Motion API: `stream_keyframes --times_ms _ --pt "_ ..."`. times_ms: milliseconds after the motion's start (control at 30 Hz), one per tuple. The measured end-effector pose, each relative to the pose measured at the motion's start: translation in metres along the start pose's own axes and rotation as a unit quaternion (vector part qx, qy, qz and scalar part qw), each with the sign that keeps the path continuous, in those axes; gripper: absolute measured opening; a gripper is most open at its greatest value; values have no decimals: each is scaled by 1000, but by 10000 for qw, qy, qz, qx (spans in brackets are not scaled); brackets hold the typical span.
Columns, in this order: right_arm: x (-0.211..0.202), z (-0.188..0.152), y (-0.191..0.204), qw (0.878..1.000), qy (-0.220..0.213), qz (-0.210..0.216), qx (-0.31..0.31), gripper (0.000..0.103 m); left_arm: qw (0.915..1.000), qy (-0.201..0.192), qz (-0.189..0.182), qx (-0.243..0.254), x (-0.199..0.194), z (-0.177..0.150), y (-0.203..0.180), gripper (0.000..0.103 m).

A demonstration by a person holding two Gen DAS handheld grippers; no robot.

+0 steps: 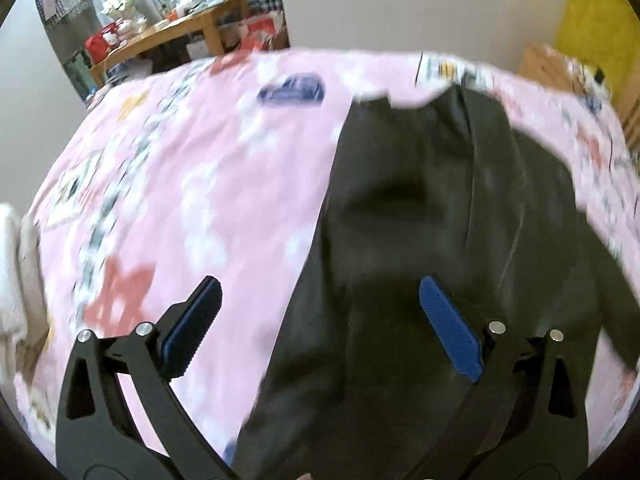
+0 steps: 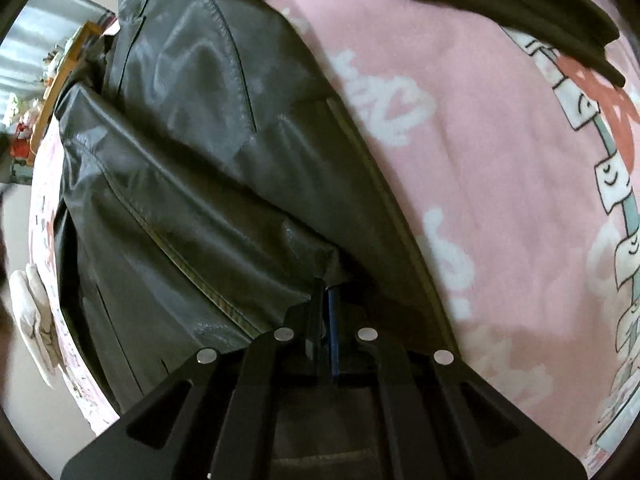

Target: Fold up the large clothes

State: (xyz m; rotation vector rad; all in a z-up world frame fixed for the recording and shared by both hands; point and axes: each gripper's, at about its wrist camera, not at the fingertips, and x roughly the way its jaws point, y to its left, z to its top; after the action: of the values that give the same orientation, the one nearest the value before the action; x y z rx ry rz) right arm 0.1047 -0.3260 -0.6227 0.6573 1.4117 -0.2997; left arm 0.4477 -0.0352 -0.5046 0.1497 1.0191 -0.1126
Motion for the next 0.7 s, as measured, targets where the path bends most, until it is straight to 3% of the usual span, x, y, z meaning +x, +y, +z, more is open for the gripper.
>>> stream_keyframes --times_ms 100,167,267,367,433,500,567,700 --pt "-2 -15 2 10000 -15 -20 -17 3 9997 91 184 -123 44 55 -5 97" --pt "-5 -23 1 9999 -81 -116 14 3 9984 388 230 -345 83 80 -8 97" --pt "-4 -30 -3 9998 -95 -55 157 3 9960 728 225 -467 120 89 -17 97" --pt "0 -35 -4 9998 -120 73 172 3 9956 826 436 24 150 92 -44 97" --pt "1 -36 -9 9996 -150 185 161 3 9907 809 980 495 169 85 -53 97" --pt "4 -31 -8 9981 -186 557 200 3 9828 684 1593 642 186 84 -48 98" --pt "5 -24 -6 9961 -299 806 176 3 9667 508 2377 798 199 87 -37 98" --pt "14 -4 8 9940 -773 772 -23 3 9547 410 2815 876 211 92 -9 98"
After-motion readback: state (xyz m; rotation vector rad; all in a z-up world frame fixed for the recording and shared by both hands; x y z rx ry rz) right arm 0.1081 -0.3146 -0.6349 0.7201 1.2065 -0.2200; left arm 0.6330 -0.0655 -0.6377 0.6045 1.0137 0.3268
